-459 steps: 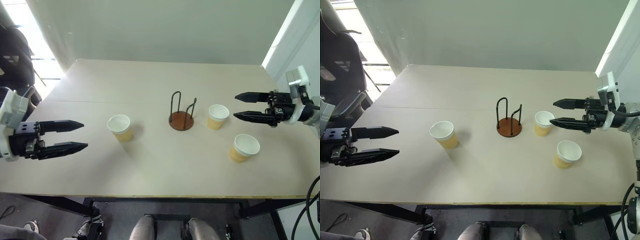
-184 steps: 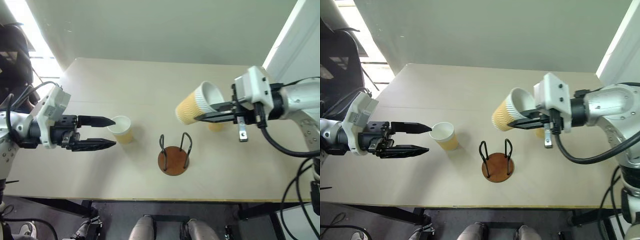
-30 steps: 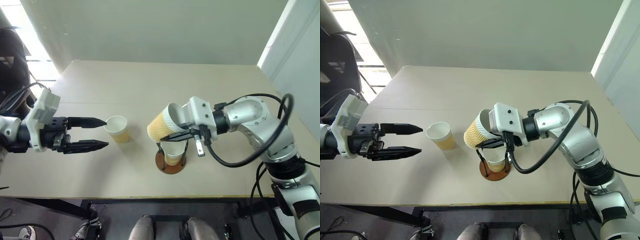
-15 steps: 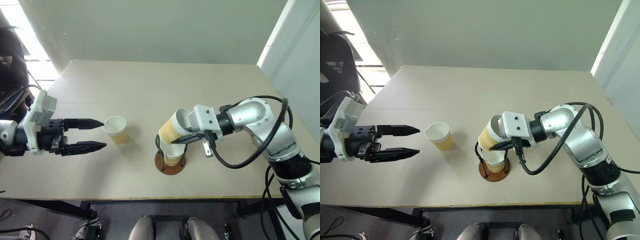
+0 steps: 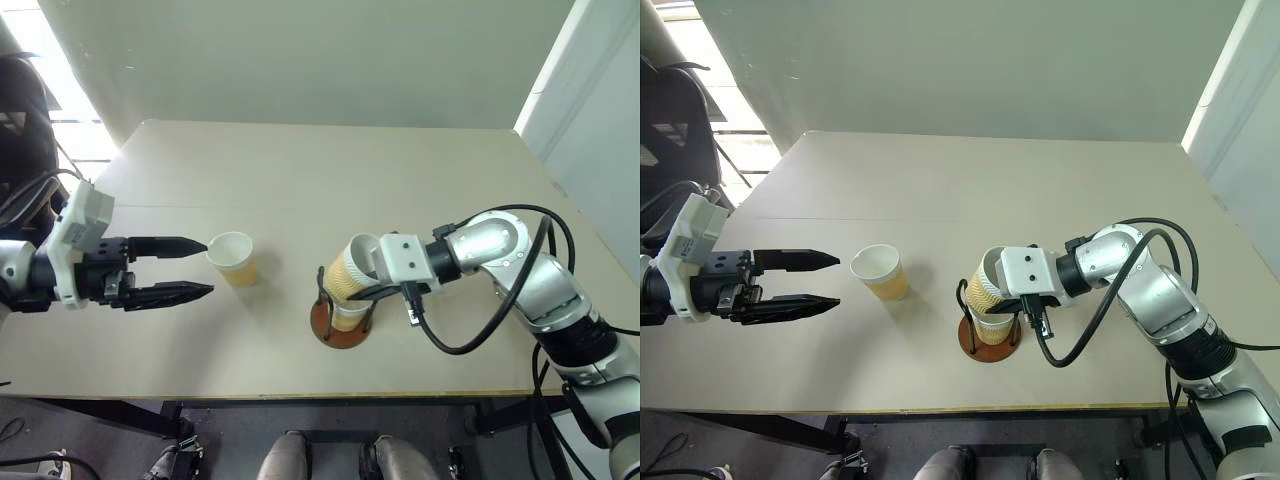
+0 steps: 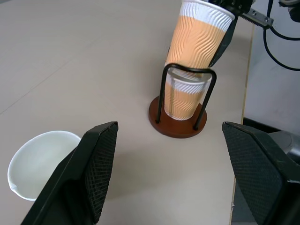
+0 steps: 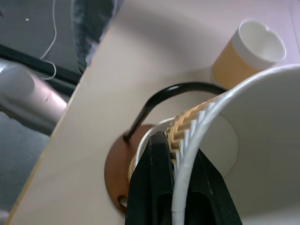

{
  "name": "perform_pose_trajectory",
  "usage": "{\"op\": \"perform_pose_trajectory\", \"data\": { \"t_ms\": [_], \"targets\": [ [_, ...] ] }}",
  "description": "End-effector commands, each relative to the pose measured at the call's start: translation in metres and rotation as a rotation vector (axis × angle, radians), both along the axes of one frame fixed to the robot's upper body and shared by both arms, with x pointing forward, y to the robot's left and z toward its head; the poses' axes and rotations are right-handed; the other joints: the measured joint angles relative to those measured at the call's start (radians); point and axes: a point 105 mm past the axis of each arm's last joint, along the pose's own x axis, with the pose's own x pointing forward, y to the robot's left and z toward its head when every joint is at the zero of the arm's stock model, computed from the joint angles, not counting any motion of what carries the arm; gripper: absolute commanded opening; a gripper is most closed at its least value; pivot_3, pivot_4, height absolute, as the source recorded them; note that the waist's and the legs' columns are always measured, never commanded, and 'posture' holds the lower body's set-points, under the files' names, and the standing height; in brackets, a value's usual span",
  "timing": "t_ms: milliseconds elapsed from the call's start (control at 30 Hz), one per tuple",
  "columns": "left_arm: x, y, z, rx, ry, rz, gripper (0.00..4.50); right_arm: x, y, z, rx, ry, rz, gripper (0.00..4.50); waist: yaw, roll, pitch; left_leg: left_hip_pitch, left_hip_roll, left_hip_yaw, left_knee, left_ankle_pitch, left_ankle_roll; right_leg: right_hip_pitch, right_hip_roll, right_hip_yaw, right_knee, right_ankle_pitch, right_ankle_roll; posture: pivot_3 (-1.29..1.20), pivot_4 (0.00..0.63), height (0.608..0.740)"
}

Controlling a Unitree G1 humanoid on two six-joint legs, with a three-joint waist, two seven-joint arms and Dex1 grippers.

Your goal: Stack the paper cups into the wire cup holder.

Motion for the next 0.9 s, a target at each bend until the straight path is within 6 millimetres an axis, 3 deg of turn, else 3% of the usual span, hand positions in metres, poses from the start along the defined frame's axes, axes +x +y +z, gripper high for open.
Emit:
{"op": "perform_pose_trajectory", "data": {
  "t_ms": [33,367,467,667,900],
  "targets": [
    [-0.003,-0.001,0.011,0.008,-0.053,-0.007,3.82,-0.006,0.001,0.0,-0.013,-0.018,0.033,0.02,0.0,0.0,0.0,0.0,0.0,0.0,0.0,0.0,0.0,0.0,0.0,0.0,0.0,0.0,0.0,0.0,0.15,0.74],
    [-0.001,-0.002,0.011,0.006,-0.058,-0.006,3.82,-0.013,0.006,0.007,0.008,-0.028,0.072,0.02,0.0,0.0,0.0,0.0,0.0,0.0,0.0,0.0,0.0,0.0,0.0,0.0,0.0,0.0,0.0,0.0,0.15,0.74],
    [-0.001,-0.002,0.011,0.005,-0.059,-0.007,3.82,-0.015,0.008,0.012,0.005,-0.032,0.084,0.65,0.0,0.0,0.0,0.0,0.0,0.0,0.0,0.0,0.0,0.0,0.0,0.0,0.0,0.0,0.0,0.0,0.15,0.74],
    [0.0,-0.002,0.011,0.003,-0.059,-0.008,3.82,-0.012,0.011,0.027,0.03,-0.069,0.08,2.6,0.0,0.0,0.0,0.0,0.0,0.0,0.0,0.0,0.0,0.0,0.0,0.0,0.0,0.0,0.0,0.0,0.15,0.74],
    [0.0,-0.002,0.011,0.004,-0.062,-0.008,3.82,-0.007,0.007,0.055,0.068,-0.136,0.06,2.6,0.0,0.0,0.0,0.0,0.0,0.0,0.0,0.0,0.0,0.0,0.0,0.0,0.0,0.0,0.0,0.0,0.15,0.74]
  ]
}}
